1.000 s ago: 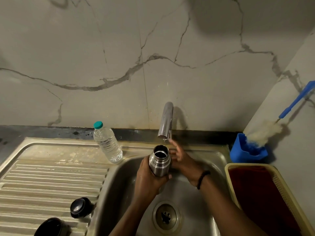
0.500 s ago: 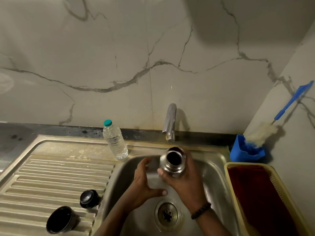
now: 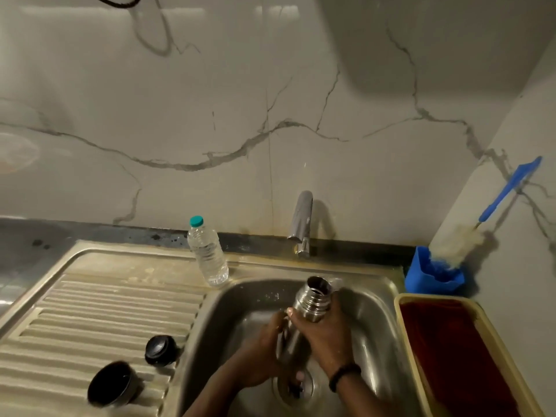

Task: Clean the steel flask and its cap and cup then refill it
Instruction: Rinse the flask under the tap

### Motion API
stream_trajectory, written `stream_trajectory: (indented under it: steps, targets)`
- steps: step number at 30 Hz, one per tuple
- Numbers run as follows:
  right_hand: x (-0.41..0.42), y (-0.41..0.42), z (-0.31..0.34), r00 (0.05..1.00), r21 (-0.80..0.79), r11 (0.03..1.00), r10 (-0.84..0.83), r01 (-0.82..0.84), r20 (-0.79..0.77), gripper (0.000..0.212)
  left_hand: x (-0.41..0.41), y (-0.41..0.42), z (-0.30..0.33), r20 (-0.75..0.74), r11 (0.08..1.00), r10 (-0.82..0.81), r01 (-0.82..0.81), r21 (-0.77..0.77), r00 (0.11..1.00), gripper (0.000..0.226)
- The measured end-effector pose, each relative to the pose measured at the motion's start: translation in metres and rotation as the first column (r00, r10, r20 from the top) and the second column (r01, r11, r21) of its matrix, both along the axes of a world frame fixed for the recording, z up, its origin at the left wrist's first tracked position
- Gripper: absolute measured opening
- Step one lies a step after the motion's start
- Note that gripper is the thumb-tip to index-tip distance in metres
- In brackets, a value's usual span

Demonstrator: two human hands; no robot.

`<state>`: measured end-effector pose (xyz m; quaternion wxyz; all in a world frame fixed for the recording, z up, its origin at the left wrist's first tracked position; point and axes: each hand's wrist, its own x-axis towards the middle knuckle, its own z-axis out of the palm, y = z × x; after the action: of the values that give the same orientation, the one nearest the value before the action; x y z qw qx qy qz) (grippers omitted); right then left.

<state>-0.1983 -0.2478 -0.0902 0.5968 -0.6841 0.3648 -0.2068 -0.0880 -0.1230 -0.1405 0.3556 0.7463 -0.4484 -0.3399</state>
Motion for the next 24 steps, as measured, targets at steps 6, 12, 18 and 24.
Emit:
stream_trajectory:
  steps: [6, 12, 18, 24]
  targets:
    - [-0.007, 0.005, -0.01, 0.998, 0.096, 0.994, -0.054, 0.051, 0.031, 0.052, 0.003, 0.003, 0.0, -0.076, 0.997, 0.049, -0.044, 0.063, 0.996, 0.111]
    - [-0.005, 0.009, -0.007, 0.991, 0.126, 0.99, -0.072, 0.057, 0.112, 0.047, 0.005, 0.019, -0.016, -0.095, 0.972, -0.003, 0.025, 0.232, 0.996, 0.106]
    - [-0.007, 0.004, 0.001, 0.974, 0.135, 0.982, -0.156, 0.134, 0.163, 0.049, 0.007, 0.038, -0.022, -0.142, 0.961, 0.078, -0.036, 0.273, 0.987, 0.1]
    - [-0.001, -0.017, 0.018, 0.998, 0.054, 0.998, 0.018, -0.021, 0.052, 0.05, 0.009, 0.045, -0.023, -0.193, 0.957, 0.159, -0.104, 0.27, 0.968, 0.128]
